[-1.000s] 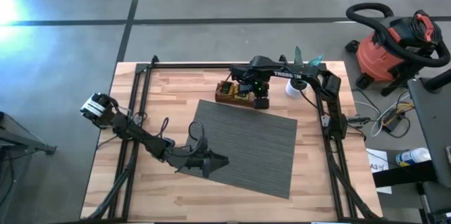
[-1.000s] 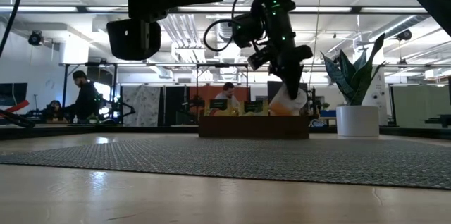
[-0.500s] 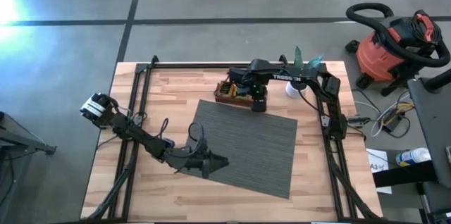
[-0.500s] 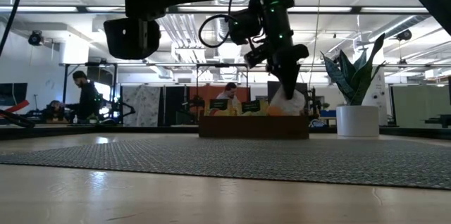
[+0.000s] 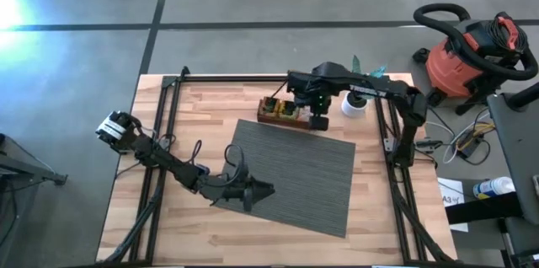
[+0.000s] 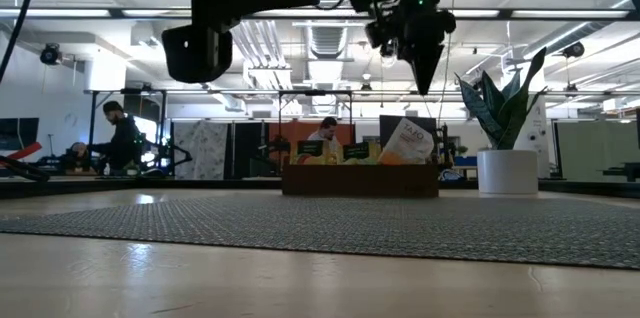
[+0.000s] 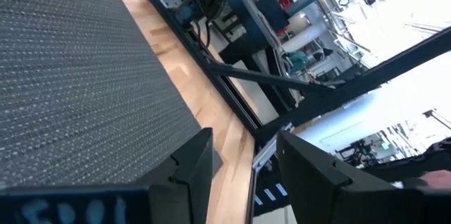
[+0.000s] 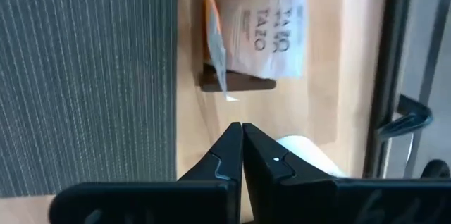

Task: Pick & Place Tea
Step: Put the white orange tea bag into the right section of the wooden organizer

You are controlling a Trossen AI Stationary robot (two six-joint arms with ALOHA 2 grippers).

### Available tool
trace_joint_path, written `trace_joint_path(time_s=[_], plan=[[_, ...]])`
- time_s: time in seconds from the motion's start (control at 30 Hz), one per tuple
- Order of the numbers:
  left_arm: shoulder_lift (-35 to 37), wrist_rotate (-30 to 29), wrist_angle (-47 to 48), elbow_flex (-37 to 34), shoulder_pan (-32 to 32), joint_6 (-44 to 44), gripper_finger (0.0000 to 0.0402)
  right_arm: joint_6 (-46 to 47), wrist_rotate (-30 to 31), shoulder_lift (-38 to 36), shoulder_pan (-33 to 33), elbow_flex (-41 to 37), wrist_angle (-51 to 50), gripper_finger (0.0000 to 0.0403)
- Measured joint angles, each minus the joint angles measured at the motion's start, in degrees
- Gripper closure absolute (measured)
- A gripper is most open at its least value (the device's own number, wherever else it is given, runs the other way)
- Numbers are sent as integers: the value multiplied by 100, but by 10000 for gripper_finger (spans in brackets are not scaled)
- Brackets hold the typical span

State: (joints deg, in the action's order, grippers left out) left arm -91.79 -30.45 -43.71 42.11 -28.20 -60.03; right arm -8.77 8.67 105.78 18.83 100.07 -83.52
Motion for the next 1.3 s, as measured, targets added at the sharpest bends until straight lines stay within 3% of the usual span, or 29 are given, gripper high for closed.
trace_joint_path(time_s=[0.27, 0.5, 0.8, 0.9, 1.1, 1.3], plan=[[0, 17, 13, 92, 1, 7, 250, 72, -374, -373, 33, -85, 465, 394], [0, 94, 7, 114, -104, 9, 250, 22, -739, -673, 228, -1025, 1080, 370], [0, 30, 54, 94, -274, 68, 250, 370, -741, -2912, 195, -3211, 3511, 367], [0, 30, 107, 92, -265, 66, 250, 442, -855, -3348, 263, -3788, 4118, 365], [0, 30, 101, 92, -261, -10, 250, 669, -1052, -3256, 281, -4290, 4248, 321], [0, 30, 128, 95, -261, -155, 250, 490, -914, -2970, 296, -4268, 4238, 259]])
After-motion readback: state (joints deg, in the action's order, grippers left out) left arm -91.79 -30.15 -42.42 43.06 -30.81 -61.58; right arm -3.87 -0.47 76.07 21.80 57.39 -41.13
